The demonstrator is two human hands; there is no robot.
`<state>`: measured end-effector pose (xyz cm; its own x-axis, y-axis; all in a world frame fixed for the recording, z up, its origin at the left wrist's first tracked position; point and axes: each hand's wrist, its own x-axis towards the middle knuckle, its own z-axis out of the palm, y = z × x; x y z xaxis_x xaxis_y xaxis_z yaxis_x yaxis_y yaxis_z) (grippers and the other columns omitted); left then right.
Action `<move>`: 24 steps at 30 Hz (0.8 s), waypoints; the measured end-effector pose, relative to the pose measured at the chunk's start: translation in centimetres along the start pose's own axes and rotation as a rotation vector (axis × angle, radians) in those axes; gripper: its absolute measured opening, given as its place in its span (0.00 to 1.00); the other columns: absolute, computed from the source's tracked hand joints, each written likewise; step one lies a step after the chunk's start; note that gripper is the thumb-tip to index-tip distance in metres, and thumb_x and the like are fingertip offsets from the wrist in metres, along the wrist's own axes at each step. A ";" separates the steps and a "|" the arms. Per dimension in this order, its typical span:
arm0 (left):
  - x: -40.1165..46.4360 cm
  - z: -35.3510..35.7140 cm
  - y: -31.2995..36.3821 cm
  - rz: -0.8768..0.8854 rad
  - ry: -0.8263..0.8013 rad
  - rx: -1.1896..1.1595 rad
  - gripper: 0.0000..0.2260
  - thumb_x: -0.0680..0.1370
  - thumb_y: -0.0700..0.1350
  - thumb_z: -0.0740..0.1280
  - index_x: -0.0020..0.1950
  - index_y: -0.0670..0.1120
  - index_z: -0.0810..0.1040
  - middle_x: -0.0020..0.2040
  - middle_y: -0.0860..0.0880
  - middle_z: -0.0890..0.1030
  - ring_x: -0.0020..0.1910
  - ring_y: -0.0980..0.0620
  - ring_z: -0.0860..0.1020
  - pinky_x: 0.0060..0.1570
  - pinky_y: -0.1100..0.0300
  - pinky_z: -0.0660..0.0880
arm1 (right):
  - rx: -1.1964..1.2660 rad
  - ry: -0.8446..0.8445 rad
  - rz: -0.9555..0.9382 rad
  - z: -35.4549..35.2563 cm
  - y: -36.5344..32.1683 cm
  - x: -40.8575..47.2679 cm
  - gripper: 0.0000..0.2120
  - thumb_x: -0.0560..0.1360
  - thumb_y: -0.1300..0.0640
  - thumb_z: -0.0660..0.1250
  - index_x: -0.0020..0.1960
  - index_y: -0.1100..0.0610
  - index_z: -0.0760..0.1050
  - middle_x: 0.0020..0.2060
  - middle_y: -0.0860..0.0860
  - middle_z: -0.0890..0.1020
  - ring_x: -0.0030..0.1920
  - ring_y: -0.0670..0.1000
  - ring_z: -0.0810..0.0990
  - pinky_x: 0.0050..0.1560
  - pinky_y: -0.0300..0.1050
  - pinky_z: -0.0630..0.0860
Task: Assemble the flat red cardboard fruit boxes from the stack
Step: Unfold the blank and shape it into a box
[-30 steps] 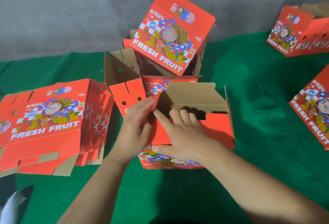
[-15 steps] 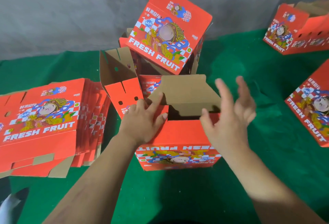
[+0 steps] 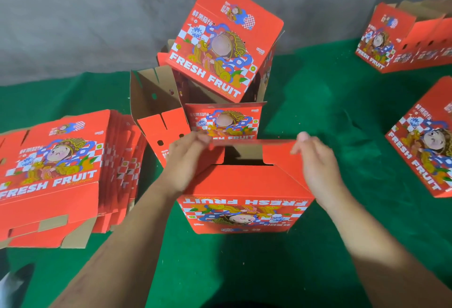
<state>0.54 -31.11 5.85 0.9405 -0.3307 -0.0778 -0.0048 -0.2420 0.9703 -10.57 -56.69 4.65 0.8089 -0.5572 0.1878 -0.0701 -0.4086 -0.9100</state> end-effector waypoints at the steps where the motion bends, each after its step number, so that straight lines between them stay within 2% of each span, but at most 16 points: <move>1: -0.4 -0.1 0.1 -0.045 -0.023 -0.156 0.16 0.78 0.60 0.66 0.52 0.48 0.83 0.50 0.44 0.80 0.52 0.50 0.77 0.59 0.50 0.75 | 0.103 0.043 0.114 0.3 -0.3 0.5 0.22 0.76 0.33 0.56 0.45 0.48 0.80 0.46 0.42 0.81 0.51 0.43 0.77 0.59 0.50 0.70; 2: -0.6 -0.2 0.3 -0.051 -0.020 -0.161 0.20 0.77 0.63 0.68 0.52 0.46 0.81 0.49 0.44 0.79 0.48 0.53 0.78 0.53 0.55 0.77 | 0.105 0.025 0.180 0.5 -0.4 0.8 0.25 0.73 0.30 0.57 0.54 0.47 0.80 0.56 0.45 0.79 0.59 0.46 0.77 0.66 0.51 0.70; 3: -0.5 -0.4 0.1 0.006 0.001 0.029 0.22 0.75 0.63 0.72 0.54 0.46 0.79 0.52 0.45 0.78 0.49 0.56 0.78 0.53 0.60 0.76 | 0.018 -0.081 0.207 0.6 -0.6 1.1 0.30 0.71 0.28 0.61 0.65 0.44 0.76 0.65 0.47 0.73 0.67 0.48 0.73 0.72 0.52 0.67; 4: -0.4 -0.6 -0.3 0.061 0.021 0.279 0.25 0.74 0.62 0.75 0.60 0.46 0.77 0.59 0.46 0.75 0.55 0.57 0.77 0.59 0.61 0.75 | -0.094 -0.214 0.215 0.6 -0.4 1.4 0.37 0.69 0.28 0.67 0.74 0.42 0.69 0.69 0.47 0.67 0.71 0.48 0.68 0.74 0.50 0.64; 5: -0.2 -0.6 -0.5 0.081 0.024 0.485 0.31 0.73 0.60 0.78 0.70 0.49 0.73 0.67 0.45 0.71 0.63 0.55 0.74 0.66 0.60 0.71 | -0.204 -0.343 0.191 0.5 -0.1 1.5 0.42 0.68 0.31 0.74 0.77 0.39 0.64 0.70 0.45 0.63 0.72 0.48 0.67 0.74 0.50 0.64; 7: -0.3 0.0 0.0 0.000 0.010 0.634 0.44 0.71 0.59 0.79 0.81 0.53 0.60 0.75 0.45 0.63 0.72 0.47 0.69 0.71 0.52 0.68 | -0.419 -0.446 0.116 0.4 -0.3 1.6 0.42 0.65 0.35 0.80 0.74 0.35 0.65 0.65 0.46 0.62 0.70 0.53 0.69 0.70 0.53 0.70; 9: -0.2 1.1 0.2 -0.050 0.042 0.805 0.44 0.71 0.61 0.78 0.81 0.53 0.61 0.75 0.45 0.62 0.71 0.40 0.72 0.68 0.44 0.72 | -0.630 -0.411 0.098 0.8 -0.6 1.4 0.40 0.63 0.33 0.80 0.69 0.36 0.63 0.59 0.48 0.62 0.66 0.57 0.70 0.61 0.56 0.75; 11: -0.3 1.3 0.0 -0.049 0.044 0.897 0.40 0.72 0.62 0.77 0.78 0.51 0.65 0.73 0.45 0.63 0.67 0.39 0.74 0.66 0.42 0.74 | -0.759 -0.380 0.102 1.2 -1.3 0.8 0.41 0.63 0.30 0.78 0.68 0.39 0.62 0.58 0.49 0.62 0.66 0.59 0.71 0.55 0.56 0.75; 13: -0.4 0.9 0.2 -0.028 0.029 0.654 0.32 0.74 0.58 0.78 0.74 0.49 0.73 0.70 0.43 0.71 0.62 0.44 0.77 0.65 0.50 0.76 | -0.769 -0.363 0.065 0.9 -1.2 0.2 0.41 0.64 0.26 0.73 0.69 0.41 0.63 0.60 0.49 0.62 0.66 0.59 0.72 0.57 0.57 0.76; 15: -0.7 0.3 0.6 -0.022 0.088 0.215 0.14 0.78 0.54 0.75 0.60 0.50 0.81 0.55 0.48 0.84 0.47 0.54 0.82 0.48 0.61 0.80 | -0.594 -0.336 0.051 0.0 -1.3 -0.3 0.40 0.65 0.22 0.65 0.70 0.42 0.67 0.61 0.47 0.62 0.66 0.56 0.72 0.64 0.55 0.73; 16: -1.0 0.1 0.7 -0.052 0.152 0.033 0.07 0.79 0.54 0.73 0.54 0.52 0.82 0.46 0.54 0.85 0.38 0.59 0.80 0.38 0.63 0.79 | -0.433 -0.288 0.074 -0.3 -1.6 -0.4 0.40 0.65 0.22 0.63 0.70 0.42 0.69 0.62 0.46 0.62 0.67 0.53 0.71 0.67 0.50 0.70; 18: -1.5 0.3 0.6 -0.073 0.335 -0.165 0.04 0.78 0.57 0.71 0.49 0.58 0.81 0.38 0.58 0.81 0.31 0.60 0.76 0.33 0.59 0.72 | -0.119 -0.112 0.140 -0.6 -1.9 -0.3 0.39 0.67 0.25 0.62 0.71 0.44 0.72 0.65 0.47 0.64 0.69 0.47 0.69 0.69 0.41 0.62; 19: -2.1 0.6 0.5 -0.063 0.418 -0.207 0.06 0.75 0.58 0.72 0.50 0.61 0.80 0.41 0.56 0.80 0.33 0.58 0.75 0.35 0.58 0.71 | -0.006 -0.029 0.184 -0.8 -2.0 -0.2 0.37 0.68 0.27 0.62 0.72 0.45 0.73 0.66 0.48 0.66 0.69 0.46 0.70 0.69 0.40 0.61; 21: -2.8 1.0 -0.3 -0.158 0.471 -0.278 0.22 0.69 0.56 0.74 0.62 0.62 0.76 0.53 0.50 0.80 0.42 0.52 0.80 0.44 0.55 0.77 | 0.164 0.039 0.237 -1.2 -2.2 -0.2 0.31 0.71 0.31 0.63 0.68 0.47 0.78 0.66 0.51 0.75 0.64 0.47 0.75 0.69 0.44 0.68; 23: -3.3 0.9 -0.6 -0.430 0.284 -0.480 0.34 0.67 0.52 0.77 0.73 0.55 0.72 0.57 0.45 0.83 0.43 0.48 0.85 0.41 0.52 0.81 | 0.179 0.039 0.154 -1.2 -2.0 -0.9 0.16 0.75 0.38 0.67 0.53 0.46 0.85 0.54 0.51 0.83 0.57 0.49 0.82 0.63 0.52 0.77; 24: -3.8 0.8 -0.7 -0.558 0.112 -0.568 0.33 0.68 0.53 0.76 0.73 0.50 0.75 0.55 0.45 0.85 0.41 0.47 0.85 0.40 0.53 0.81 | 0.135 0.080 0.082 -1.1 -1.6 -1.4 0.08 0.76 0.43 0.69 0.47 0.44 0.85 0.49 0.48 0.83 0.55 0.49 0.83 0.61 0.51 0.78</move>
<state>-3.26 -30.42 5.33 0.7817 -0.1975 -0.5915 0.6214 0.1667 0.7655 -12.25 -56.07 6.24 0.7540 -0.6429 0.1349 -0.0506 -0.2616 -0.9639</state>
